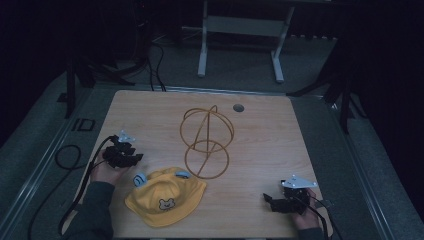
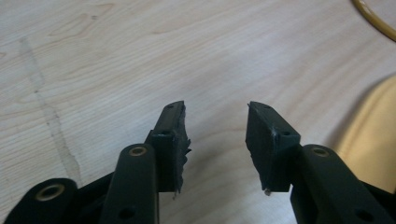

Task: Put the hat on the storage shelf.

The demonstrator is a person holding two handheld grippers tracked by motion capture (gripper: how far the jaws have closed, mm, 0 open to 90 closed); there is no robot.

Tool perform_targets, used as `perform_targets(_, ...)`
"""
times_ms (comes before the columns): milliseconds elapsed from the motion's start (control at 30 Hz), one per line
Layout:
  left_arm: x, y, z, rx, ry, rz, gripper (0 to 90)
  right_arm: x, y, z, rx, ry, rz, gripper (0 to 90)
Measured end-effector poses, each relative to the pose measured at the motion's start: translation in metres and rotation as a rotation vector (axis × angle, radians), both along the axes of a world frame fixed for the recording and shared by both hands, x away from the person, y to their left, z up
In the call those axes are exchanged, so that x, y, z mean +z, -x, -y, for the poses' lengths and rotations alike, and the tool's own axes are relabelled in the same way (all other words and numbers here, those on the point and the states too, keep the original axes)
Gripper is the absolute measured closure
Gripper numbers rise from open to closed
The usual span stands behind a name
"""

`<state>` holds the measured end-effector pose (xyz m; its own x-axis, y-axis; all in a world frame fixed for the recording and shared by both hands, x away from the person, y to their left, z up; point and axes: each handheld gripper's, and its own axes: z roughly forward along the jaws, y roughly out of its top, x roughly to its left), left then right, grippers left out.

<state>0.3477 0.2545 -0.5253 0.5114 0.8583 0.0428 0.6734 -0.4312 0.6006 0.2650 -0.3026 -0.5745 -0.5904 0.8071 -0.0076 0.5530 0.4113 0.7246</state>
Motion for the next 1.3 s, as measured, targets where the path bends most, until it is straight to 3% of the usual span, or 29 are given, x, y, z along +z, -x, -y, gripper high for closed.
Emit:
perform_targets(300, 0.014, 0.009, 0.008, -0.06, 0.0, -0.019, 58.8, 0.0, 0.0, 0.0, -0.001, -0.001, -0.003, 11.0)
perform_targets(400, 0.02, 0.012, 0.01, -0.077, 0.021, -0.017, 59.7, 0.0, 0.0, 0.0, -0.002, -0.002, -0.003, 11.0)
perform_targets(867, 0.037, 0.014, 0.009, -0.106, 0.058, -0.04, 66.3, 0.0, 0.001, 0.0, -0.001, -0.001, -0.003, 11.0)
perform_targets(1100, 0.051, 0.019, 0.011, -0.108, 0.08, -0.018, 62.6, 0.0, 0.001, 0.0, -0.001, -0.001, -0.003, 11.0)
perform_targets(1300, 0.06, 0.021, 0.011, -0.126, 0.107, -0.027, 61.9, 0.0, 0.001, 0.0, -0.001, -0.001, -0.003, 11.0)
